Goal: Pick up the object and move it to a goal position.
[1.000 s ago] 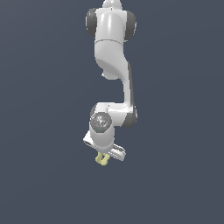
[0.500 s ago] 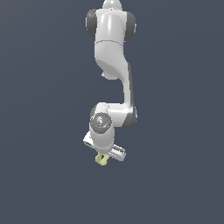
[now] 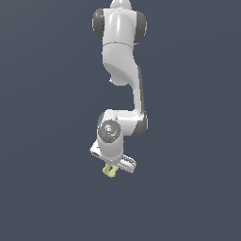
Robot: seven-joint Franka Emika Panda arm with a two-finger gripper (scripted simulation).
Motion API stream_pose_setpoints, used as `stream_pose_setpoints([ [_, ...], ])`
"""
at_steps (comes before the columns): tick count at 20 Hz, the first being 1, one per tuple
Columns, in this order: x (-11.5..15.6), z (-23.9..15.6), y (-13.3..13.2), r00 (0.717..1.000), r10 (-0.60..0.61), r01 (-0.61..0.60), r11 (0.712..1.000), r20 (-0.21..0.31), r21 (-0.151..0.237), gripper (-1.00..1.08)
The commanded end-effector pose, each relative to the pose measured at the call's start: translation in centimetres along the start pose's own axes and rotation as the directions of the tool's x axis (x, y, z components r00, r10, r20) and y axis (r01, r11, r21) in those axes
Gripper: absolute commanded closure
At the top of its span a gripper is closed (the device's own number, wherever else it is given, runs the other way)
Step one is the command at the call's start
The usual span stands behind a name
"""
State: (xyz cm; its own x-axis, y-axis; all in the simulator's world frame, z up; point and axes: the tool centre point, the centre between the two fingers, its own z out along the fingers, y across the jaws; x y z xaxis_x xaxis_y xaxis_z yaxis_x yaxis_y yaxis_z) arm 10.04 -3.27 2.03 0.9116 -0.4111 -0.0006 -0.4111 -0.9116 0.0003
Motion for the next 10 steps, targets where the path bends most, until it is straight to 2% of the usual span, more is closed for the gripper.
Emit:
stream_pose_setpoints([
  [1, -0.3, -0.3, -0.2, 1.000, -0.001, 0.001, 1.000, -0.001, 0.000, 1.08],
  [10, -3.3, -3.0, -1.9, 1.000, -0.001, 0.001, 1.000, -0.001, 0.000, 1.08],
])
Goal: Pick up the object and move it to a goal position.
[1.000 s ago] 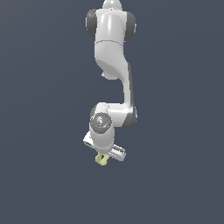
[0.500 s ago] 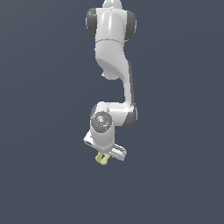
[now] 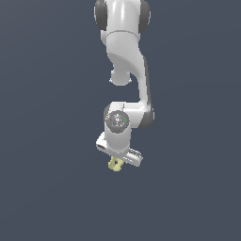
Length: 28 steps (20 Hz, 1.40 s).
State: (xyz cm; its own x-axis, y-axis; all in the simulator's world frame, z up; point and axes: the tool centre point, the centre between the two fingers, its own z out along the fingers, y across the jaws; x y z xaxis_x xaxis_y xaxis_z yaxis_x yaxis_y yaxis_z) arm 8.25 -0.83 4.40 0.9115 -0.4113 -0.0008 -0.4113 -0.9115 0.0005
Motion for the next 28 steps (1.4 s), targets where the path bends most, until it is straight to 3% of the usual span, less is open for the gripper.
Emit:
stream_pose_setpoints([
  [1, -1.2, -1.1, -0.7, 1.000, -0.001, 0.001, 1.000, -0.001, 0.001, 1.08],
  [20, -15.3, -14.2, -9.1, 1.000, -0.001, 0.001, 1.000, -0.001, 0.000, 1.08],
  [28, -19.4, -18.3, -11.8, 1.000, -0.001, 0.001, 1.000, -0.002, -0.001, 1.08],
])
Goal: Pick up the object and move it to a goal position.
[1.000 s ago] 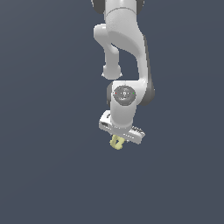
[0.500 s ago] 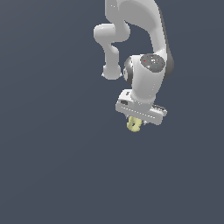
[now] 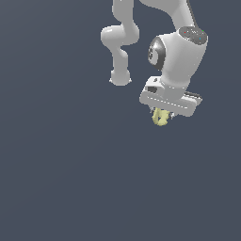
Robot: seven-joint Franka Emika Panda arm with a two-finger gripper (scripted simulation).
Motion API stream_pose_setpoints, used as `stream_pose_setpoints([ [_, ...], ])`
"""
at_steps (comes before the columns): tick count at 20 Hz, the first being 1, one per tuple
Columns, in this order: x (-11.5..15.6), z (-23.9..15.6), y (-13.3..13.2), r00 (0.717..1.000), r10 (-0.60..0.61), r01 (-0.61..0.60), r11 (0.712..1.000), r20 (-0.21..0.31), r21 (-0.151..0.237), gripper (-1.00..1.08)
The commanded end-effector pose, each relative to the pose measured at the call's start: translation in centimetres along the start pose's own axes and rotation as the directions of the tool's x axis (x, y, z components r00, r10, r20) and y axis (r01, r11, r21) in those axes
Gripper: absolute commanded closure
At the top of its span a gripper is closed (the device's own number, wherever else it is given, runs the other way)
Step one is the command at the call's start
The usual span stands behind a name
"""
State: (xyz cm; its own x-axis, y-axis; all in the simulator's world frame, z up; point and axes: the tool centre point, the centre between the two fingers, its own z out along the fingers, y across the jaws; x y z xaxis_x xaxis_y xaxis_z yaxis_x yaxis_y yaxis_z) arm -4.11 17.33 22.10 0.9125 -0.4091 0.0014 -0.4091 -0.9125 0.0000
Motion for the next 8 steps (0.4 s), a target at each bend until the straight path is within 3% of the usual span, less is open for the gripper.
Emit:
stream_pose_setpoints([
  [1, -0.96, -0.94, -0.59, 1.000, 0.001, -0.001, 1.000, 0.000, -0.001, 1.08],
  [8, -1.65, -1.76, -1.27, 1.000, 0.002, -0.002, 1.000, 0.001, 0.000, 1.08],
])
